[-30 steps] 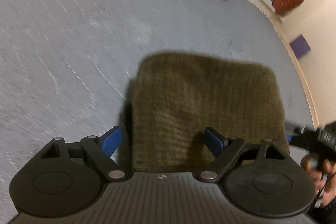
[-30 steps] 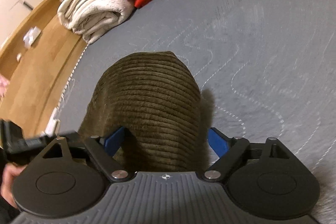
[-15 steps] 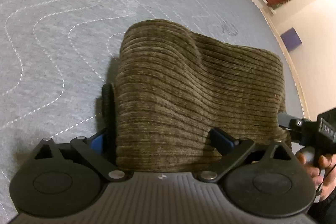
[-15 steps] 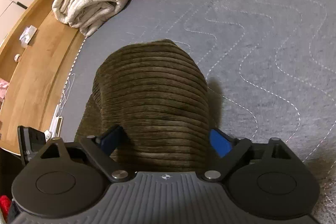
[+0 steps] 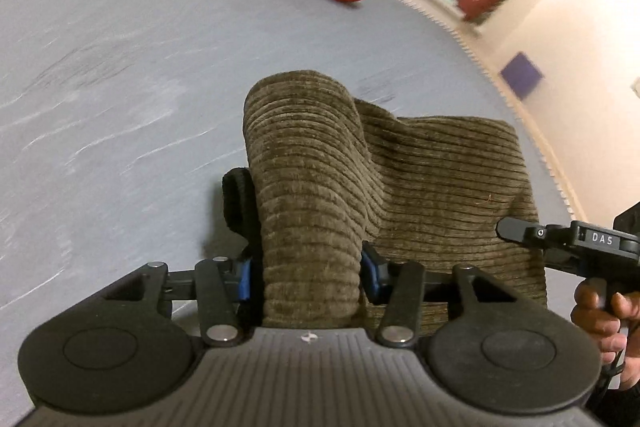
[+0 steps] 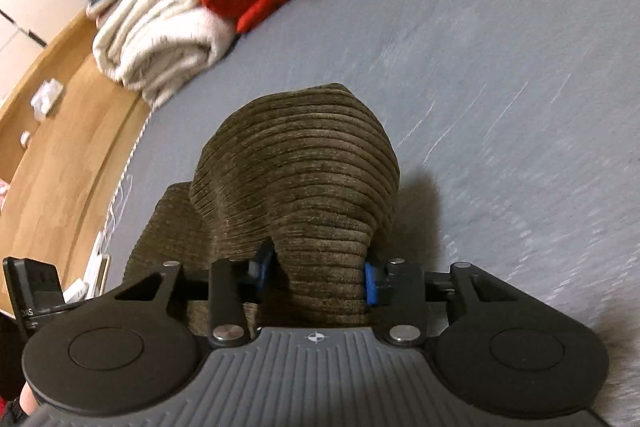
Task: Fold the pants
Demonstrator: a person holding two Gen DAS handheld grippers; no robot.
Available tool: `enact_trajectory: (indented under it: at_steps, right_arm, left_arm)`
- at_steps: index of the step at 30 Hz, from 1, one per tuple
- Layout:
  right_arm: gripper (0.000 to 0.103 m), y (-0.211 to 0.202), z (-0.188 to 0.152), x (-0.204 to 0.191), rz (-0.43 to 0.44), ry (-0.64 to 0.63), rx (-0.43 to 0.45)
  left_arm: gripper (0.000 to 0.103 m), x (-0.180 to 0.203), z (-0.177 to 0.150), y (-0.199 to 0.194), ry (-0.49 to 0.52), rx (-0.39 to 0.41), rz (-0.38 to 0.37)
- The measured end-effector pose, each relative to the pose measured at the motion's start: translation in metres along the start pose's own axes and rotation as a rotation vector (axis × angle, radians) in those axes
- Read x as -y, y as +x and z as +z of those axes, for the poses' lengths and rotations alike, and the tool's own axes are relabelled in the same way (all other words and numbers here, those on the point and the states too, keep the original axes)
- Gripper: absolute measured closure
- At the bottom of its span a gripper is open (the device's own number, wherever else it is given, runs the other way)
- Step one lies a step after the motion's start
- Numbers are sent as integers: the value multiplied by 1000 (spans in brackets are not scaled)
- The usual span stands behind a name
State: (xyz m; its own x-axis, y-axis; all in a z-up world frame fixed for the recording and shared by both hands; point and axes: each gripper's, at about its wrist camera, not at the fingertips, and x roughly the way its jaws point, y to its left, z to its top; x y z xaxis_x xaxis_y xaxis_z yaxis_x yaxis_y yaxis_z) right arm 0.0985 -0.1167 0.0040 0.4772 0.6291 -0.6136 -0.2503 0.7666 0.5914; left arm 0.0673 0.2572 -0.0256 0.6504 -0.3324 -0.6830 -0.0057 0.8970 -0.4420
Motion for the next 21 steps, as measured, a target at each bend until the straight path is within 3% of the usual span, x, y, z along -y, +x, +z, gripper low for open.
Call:
enact_trajectory:
  at_steps: [6,12,14,16,17,18,19,20,21]
  right_arm:
    - [60,-72,30,23,-41,-110,189]
    - [60,-119,58,59,-93,-180,295]
    - [59,-124,65,69,-110,-194,316]
    - [51,-116,75,78,-171,-185,338]
    - [48,-114,78,86,-228,-166,352]
    - [49,-111,81,94,-312,-146,374]
    - [48,-107,85,99,-427,-128,397]
    - [46,-107,87,107,-499,-112,404]
    - [46,-108,89,112,-518,-86,406]
  left_arm:
    - [51,72,16,28,87,83,-130]
    - [51,126,27,63,127,89,-190]
    - [43,134,29,76,133,85,-197]
    - [31,134,27,89,158,83,-91]
    - [30,138,25,92,190,115,26]
    - [30,142,23,93,240,141,141]
    - [30,147,20,95,294,159,207]
    - [31,150,18,94,327,170,213]
    - [32,151,16,92,338,174,185]
